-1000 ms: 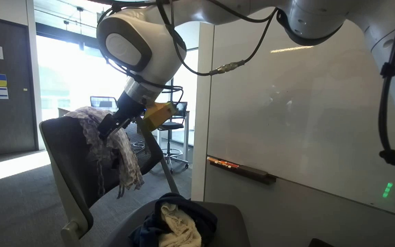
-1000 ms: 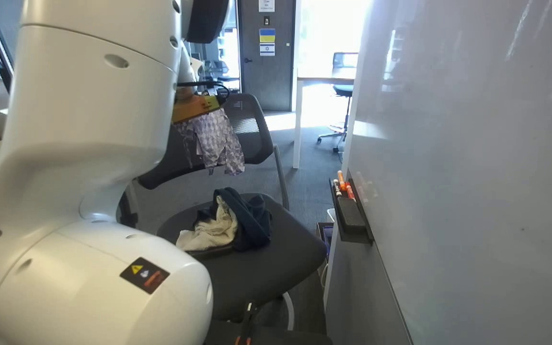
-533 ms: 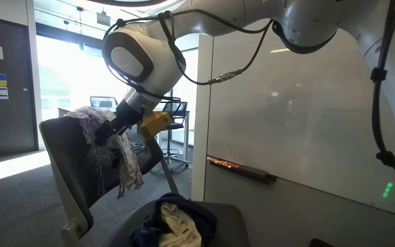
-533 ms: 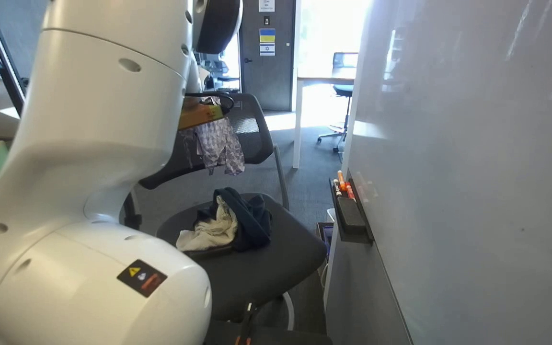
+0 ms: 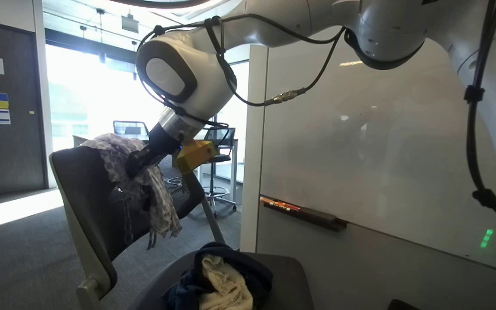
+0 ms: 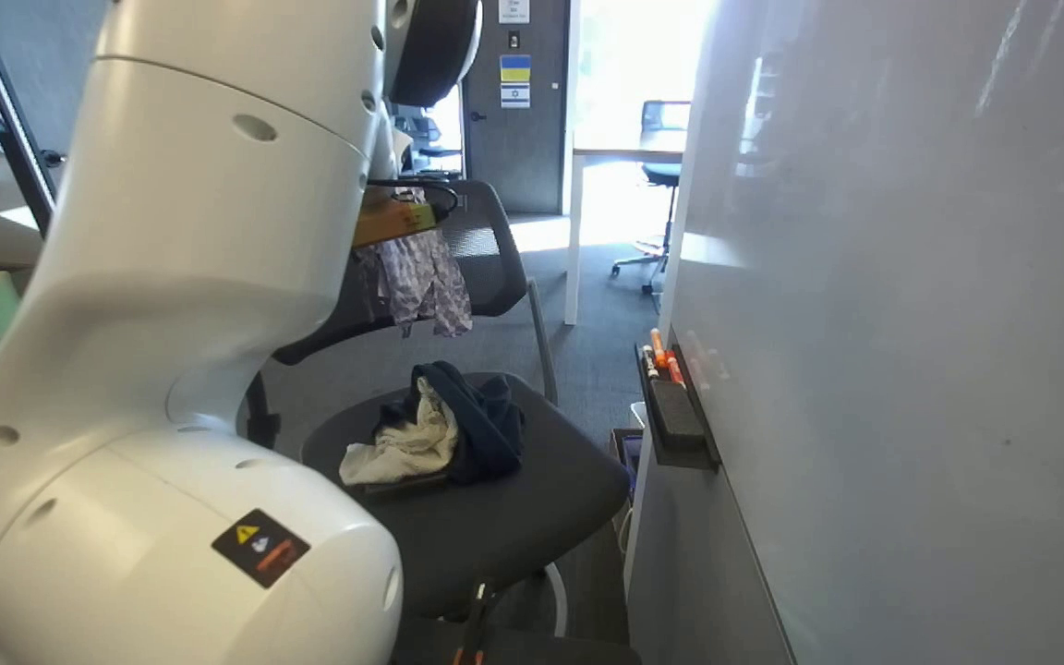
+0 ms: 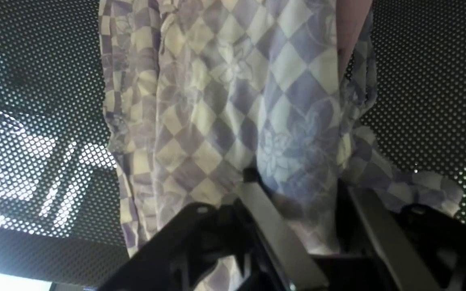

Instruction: Move the clothes to the seat of the chair

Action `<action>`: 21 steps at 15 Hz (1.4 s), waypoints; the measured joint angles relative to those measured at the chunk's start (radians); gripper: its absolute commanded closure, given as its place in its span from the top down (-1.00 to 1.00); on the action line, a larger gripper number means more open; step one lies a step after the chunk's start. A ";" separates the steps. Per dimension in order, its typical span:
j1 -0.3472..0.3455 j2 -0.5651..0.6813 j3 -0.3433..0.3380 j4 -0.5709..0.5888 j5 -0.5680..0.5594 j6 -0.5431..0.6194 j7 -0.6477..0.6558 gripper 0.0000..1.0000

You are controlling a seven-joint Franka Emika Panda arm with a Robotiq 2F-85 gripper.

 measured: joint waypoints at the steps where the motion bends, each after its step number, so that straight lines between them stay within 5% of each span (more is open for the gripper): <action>1: -0.006 0.000 0.006 0.000 0.000 0.000 0.000 -0.85; 3: -0.016 0.001 0.016 0.000 0.000 0.003 0.001 -1.00; 14: 0.040 -0.111 0.027 0.119 -0.015 0.159 0.044 -0.94; 21: 0.170 -0.253 -0.042 0.221 -0.301 0.370 0.190 -0.94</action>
